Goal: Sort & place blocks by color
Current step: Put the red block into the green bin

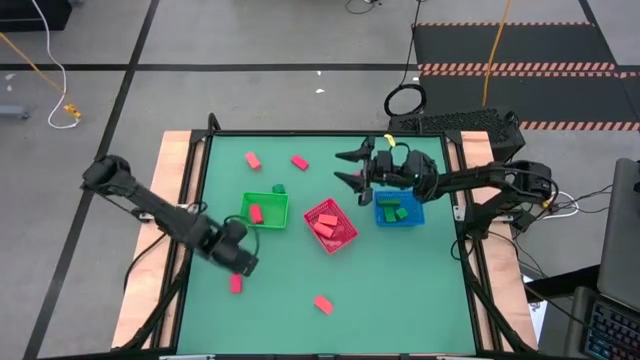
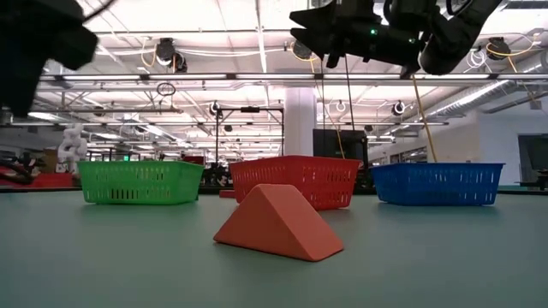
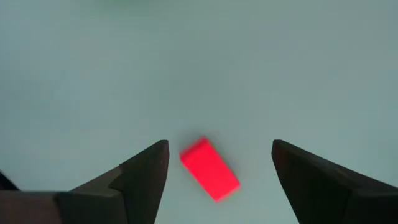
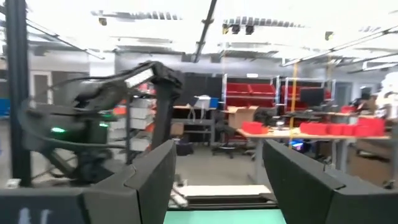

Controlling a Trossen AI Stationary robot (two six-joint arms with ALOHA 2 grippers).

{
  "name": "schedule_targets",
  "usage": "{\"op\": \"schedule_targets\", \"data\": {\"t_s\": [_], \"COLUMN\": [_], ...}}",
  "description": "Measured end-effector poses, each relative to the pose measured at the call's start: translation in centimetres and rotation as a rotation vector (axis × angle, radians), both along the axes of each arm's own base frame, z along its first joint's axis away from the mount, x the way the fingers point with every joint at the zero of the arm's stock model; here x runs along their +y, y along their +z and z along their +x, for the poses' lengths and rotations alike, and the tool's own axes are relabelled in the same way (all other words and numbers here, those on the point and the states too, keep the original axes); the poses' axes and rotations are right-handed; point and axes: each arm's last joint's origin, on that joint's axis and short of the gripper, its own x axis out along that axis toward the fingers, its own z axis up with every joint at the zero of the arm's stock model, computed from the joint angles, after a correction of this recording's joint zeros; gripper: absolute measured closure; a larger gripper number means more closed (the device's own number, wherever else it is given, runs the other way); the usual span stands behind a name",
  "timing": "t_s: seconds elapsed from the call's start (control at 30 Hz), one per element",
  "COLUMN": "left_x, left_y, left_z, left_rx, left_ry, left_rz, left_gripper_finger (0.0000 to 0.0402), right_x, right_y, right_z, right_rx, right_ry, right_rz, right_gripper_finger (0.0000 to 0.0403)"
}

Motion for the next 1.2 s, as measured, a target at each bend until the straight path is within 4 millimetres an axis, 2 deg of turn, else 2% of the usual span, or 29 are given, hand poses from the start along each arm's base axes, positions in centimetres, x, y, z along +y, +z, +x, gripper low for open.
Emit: {"op": "schedule_targets", "data": {"t_s": [0.2, 0.53, 0.97, 1.2], "left_x": [-2.3, -4.5, -5.9, -6.3], "left_y": [-1.3, -4.0, -5.8, -7.7], "left_z": [-0.9, 1.1, 0.6, 0.6], "left_rx": [0.058, 0.081, 0.178, 0.242], "left_ry": [0.141, 0.198, 0.258, 0.226], "left_rz": [0.036, -0.030, -0.025, 0.055], "left_gripper_finger": [0.0118, 0.0117, 0.0117, 0.0117], "right_x": [-1.6, -2.5, -2.5, -2.4], "right_y": [0.5, 1.0, 1.3, 1.3], "right_z": [-0.7, -1.2, -1.3, -1.4], "right_rx": [-0.055, -0.109, -0.137, -0.144], "right_ry": [-0.062, -0.087, -0.086, -0.071], "right_rz": [-0.022, -0.015, -0.024, 0.000], "right_gripper_finger": [0.0167, 0.0167, 0.0167, 0.0167]}}
